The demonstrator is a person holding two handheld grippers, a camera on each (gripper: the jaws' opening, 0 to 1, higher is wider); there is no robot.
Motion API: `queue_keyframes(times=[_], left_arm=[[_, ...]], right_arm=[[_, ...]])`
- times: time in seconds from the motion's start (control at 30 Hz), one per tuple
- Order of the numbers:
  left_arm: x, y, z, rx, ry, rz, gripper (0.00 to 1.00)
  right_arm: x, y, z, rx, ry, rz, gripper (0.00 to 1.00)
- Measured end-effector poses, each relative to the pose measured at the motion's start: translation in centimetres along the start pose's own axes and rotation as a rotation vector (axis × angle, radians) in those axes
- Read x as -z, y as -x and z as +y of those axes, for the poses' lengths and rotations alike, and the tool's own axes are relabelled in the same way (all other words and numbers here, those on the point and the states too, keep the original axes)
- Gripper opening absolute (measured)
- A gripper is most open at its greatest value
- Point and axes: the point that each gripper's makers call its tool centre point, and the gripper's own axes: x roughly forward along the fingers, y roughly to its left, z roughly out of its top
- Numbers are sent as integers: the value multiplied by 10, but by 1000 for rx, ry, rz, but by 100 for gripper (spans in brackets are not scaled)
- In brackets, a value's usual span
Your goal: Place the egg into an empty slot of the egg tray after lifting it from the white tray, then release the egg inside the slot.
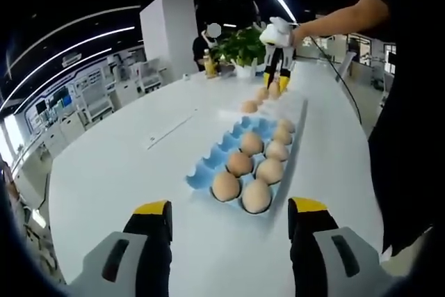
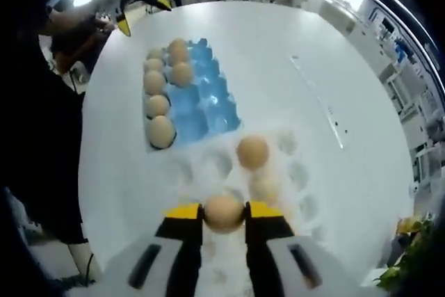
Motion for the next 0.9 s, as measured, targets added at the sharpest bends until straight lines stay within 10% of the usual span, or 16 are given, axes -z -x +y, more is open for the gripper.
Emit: queue_keyframes(times=[0.9], left_arm=[[1, 4, -1, -8, 1, -12, 66]], right_arm=[[-96, -53, 32, -110, 144, -105, 23]])
